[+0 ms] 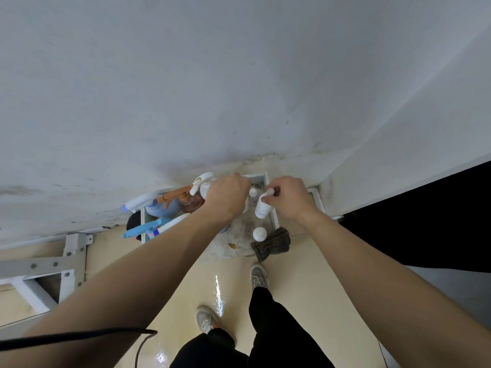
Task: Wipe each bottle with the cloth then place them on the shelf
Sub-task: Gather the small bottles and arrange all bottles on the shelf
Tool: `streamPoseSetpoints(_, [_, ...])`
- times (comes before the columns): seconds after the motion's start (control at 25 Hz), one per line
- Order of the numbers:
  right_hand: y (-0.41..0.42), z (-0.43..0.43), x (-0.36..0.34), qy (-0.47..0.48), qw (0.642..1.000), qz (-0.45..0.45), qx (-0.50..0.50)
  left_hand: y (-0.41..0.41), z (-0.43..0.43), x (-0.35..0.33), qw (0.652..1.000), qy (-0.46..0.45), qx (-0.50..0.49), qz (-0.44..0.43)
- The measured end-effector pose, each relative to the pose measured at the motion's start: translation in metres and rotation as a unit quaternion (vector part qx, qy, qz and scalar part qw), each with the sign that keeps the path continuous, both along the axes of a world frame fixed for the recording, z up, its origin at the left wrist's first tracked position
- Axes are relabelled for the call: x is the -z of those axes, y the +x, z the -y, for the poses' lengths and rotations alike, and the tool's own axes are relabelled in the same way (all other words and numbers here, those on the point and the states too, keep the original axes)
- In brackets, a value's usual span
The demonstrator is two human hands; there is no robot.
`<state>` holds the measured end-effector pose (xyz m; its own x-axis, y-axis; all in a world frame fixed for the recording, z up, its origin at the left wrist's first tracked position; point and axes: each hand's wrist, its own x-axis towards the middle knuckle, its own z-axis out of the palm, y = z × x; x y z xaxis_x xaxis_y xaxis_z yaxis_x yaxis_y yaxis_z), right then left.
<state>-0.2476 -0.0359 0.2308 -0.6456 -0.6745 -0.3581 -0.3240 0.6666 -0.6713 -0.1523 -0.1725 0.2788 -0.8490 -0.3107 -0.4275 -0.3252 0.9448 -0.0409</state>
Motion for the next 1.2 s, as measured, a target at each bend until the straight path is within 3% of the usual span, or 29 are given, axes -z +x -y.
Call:
streamPoseSetpoints(0.28, [-0.032,0.023,-0.039,-0.061,0.996,-0.057,0.021,-0.023,0.024,-0.034,0.998,-0.007,-0.026,-0.057])
streamPoseSetpoints(0.96, [-0.04,0.054,0.036,0.002,0.997,-0.065,-0.03,-0.056,0.017,0.055,0.999,-0.011,-0.041,0.007])
streamPoseSetpoints(1.2, [-0.038,0.055,0.056,0.026,0.996,-0.065,-0.055,-0.053,0.022,0.079,0.998,0.017,-0.061,-0.013])
